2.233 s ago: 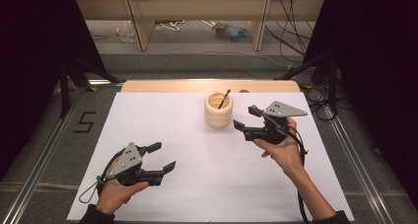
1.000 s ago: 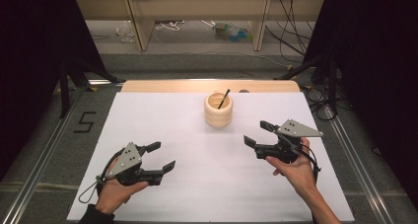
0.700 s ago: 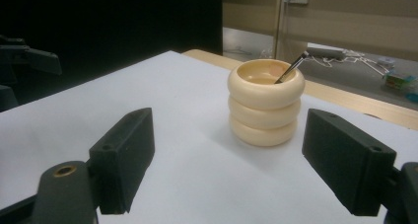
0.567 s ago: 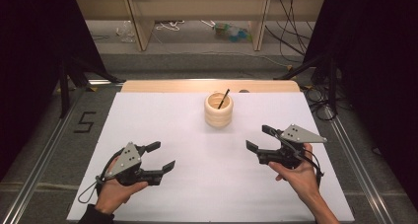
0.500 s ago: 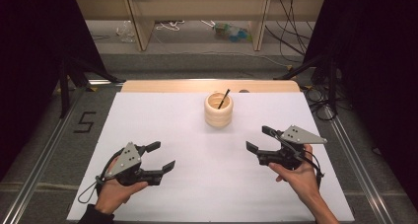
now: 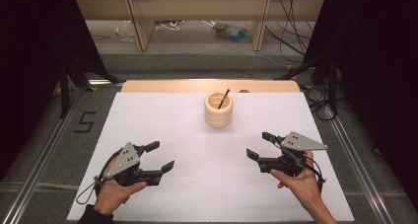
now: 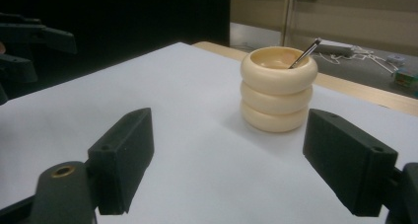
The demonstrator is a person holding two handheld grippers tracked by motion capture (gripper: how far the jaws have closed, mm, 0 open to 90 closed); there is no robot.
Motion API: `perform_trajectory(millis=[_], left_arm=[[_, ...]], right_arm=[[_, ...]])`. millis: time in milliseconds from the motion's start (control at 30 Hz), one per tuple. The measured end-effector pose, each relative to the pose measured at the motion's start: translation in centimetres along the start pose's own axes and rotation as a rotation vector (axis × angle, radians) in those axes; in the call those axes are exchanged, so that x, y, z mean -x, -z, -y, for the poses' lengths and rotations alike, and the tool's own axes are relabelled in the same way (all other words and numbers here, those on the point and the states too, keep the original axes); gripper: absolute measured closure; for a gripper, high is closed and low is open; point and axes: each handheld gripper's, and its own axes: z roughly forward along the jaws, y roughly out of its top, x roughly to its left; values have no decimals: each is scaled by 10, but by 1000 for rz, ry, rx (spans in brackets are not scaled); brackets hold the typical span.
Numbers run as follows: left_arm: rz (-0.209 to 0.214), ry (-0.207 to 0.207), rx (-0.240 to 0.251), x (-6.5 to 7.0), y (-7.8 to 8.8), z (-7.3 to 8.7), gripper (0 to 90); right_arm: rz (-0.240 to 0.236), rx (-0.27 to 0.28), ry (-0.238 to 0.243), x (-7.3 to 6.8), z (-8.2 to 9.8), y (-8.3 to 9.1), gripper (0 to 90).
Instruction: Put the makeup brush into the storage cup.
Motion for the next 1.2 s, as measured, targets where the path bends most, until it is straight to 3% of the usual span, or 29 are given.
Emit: perform_trajectory(millis=[67, 367, 400, 467, 767, 867, 1033, 1067, 1200], left_arm=[[0, -1, 2, 0, 0, 0, 225], [1, -6, 2, 0, 2, 0, 225], [1, -7, 1, -1, 2, 0, 225], [1, -7, 2, -1, 2, 0, 225], [3, 1, 1, 0, 2, 1, 224], [4, 0, -1, 0, 3, 1, 219], [2, 4, -1, 0, 3, 1, 207], [2, 5, -1, 0, 3, 1, 205], [2, 6, -4, 0, 3, 1, 196]], right_arm=[[8, -11, 16, -1, 1, 2, 200], [-2, -5, 0, -4, 6, 7, 195], [1, -24, 4, -5, 6, 9, 195], [10, -3, 18, -5, 7, 9, 195], [2, -20, -8, -7, 13, 14, 192], [-7, 0, -13, -7, 16, 13, 186], [-12, -27, -10, -9, 17, 16, 170], [-10, -7, -7, -9, 18, 15, 169], [-9, -19, -6, -11, 18, 17, 165]])
